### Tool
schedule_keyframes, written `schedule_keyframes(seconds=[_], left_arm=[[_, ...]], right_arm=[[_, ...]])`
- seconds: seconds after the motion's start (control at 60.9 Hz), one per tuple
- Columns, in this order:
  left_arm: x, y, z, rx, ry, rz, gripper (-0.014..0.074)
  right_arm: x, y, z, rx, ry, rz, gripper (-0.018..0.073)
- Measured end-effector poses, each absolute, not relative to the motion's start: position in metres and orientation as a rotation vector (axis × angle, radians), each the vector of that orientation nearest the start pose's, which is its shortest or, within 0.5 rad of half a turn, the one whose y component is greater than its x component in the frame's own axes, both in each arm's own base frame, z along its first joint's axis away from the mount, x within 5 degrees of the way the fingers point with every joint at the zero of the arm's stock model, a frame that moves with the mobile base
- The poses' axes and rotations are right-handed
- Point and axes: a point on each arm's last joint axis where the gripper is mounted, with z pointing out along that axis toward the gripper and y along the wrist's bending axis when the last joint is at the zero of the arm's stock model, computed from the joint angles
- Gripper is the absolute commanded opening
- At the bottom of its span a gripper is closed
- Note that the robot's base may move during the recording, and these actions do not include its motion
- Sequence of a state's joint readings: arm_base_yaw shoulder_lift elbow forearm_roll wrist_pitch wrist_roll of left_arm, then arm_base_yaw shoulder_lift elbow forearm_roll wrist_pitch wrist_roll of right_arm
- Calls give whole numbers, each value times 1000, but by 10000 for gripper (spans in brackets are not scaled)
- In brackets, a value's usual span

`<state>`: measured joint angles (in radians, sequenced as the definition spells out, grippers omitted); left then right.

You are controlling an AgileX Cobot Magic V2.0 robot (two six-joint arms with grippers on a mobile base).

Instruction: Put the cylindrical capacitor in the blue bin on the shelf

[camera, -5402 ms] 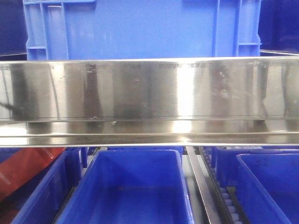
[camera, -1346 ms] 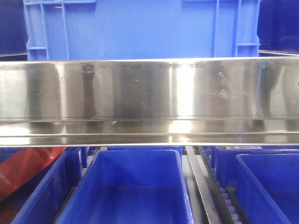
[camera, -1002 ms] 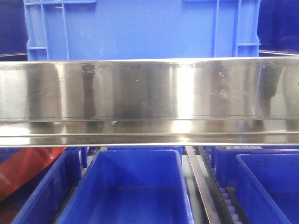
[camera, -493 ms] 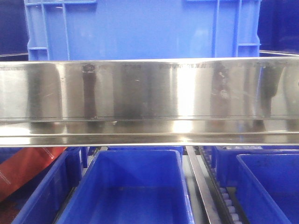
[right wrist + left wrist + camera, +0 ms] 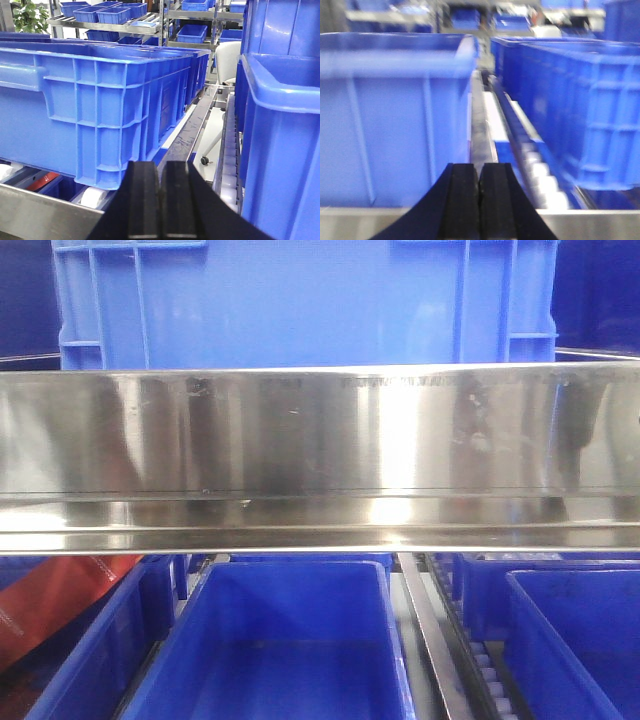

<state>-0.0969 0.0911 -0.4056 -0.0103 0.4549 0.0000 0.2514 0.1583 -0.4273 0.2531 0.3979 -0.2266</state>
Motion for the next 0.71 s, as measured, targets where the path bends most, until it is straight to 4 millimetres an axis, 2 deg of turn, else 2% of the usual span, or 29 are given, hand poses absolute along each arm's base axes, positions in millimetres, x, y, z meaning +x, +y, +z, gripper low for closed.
schedule_keyframes(seconds=[0.263,0.361,0.706], left_arm=[[51,-5,227,63,1601,-76,-111],[55,-5,209,62,1604,-76,-111],[57,-5,206,58,1561,-78,-111]], right_arm=[[41,20,311,-270,1583,278,-134],[41,20,311,-270,1583,278,-134],[41,20,311,-270,1583,278,-134]])
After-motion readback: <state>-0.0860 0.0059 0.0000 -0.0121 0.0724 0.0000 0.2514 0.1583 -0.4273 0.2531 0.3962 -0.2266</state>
